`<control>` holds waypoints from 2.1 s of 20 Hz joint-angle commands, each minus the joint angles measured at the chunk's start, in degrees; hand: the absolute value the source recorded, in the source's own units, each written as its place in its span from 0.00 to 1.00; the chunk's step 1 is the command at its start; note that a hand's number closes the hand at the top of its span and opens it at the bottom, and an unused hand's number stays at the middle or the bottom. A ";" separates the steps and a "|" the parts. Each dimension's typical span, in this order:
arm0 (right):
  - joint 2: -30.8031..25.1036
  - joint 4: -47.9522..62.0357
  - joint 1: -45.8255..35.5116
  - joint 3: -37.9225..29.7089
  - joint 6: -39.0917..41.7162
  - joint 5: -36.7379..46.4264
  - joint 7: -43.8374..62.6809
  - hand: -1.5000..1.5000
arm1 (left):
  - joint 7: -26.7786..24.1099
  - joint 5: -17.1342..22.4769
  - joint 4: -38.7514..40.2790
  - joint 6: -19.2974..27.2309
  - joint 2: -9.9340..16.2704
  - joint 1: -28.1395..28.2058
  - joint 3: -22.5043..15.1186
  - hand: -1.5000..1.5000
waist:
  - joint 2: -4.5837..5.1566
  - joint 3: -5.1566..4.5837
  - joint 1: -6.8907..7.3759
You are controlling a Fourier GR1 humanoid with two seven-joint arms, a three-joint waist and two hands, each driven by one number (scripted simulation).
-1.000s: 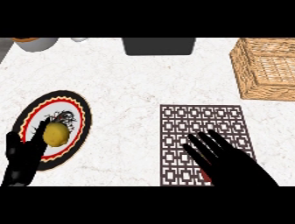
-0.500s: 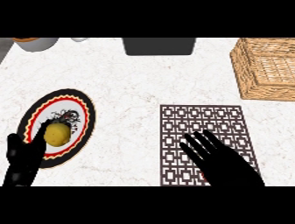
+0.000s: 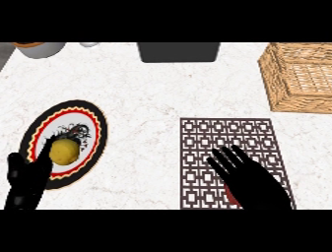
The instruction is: Pick the bell pepper from the placemat and place it in the basket
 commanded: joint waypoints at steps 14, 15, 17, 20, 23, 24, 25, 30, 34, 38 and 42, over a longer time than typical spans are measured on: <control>2.39 7.07 2.27 3.07 -8.46 9.97 -7.77 1.00 | 2.26 -1.45 2.35 -1.13 -3.60 0.89 -1.37 0.50 | 0.52 -0.90 -0.19; 3.64 9.37 -0.33 2.09 -7.56 10.24 -8.13 1.00 | 5.57 -2.01 0.87 -0.81 -2.85 -0.25 -1.62 0.50 | 0.55 -0.88 -0.01; 2.63 9.55 -1.73 2.22 -7.01 11.55 -9.29 1.00 | 4.93 -1.51 -0.67 -1.52 -3.75 1.83 -2.37 0.50 | 0.52 -0.88 0.24; 0.95 10.55 -0.69 1.01 -10.57 12.83 -12.42 1.00 | 1.97 -2.01 5.59 -1.60 -3.88 -1.30 -0.44 0.50 | 0.60 -0.91 -0.23; 1.36 10.97 1.51 2.23 -12.29 14.89 -12.39 1.00 | 4.40 -0.50 3.60 -2.34 -3.36 -0.59 0.69 0.50 | 0.55 -0.90 -0.26; 3.63 12.47 -0.95 0.94 -11.39 14.48 -12.57 1.00 | 2.62 -1.95 6.48 -2.13 -3.60 -2.33 0.44 0.50 | 0.61 -0.92 -0.23; 1.34 11.64 0.94 0.14 -14.19 15.12 -14.18 1.00 | 1.24 -1.93 1.54 -3.18 -2.67 2.98 0.24 0.50 | 0.49 -0.89 0.00; 12.44 15.78 -0.81 -10.21 -8.96 8.20 -1.60 1.00 | 2.35 -2.07 2.11 -3.40 -2.29 1.02 0.31 0.50 | 0.80 -0.93 -0.09; 20.70 18.86 -0.81 -14.95 -13.40 8.12 7.86 1.00 | 2.75 -2.05 3.07 -2.11 -3.93 -0.05 0.44 0.50 | 0.81 -0.92 -0.38; 23.76 9.03 -1.01 -23.40 -17.62 -0.61 6.60 1.00 | 2.85 -2.62 1.76 -2.12 -3.52 2.41 0.35 0.50 | 0.45 -0.85 -1.31; 31.79 -0.65 -2.67 -27.24 -26.78 -10.55 7.74 1.00 | 2.27 -3.05 1.40 -1.52 -4.52 3.54 -0.17 0.50 | 0.21 -0.81 -1.76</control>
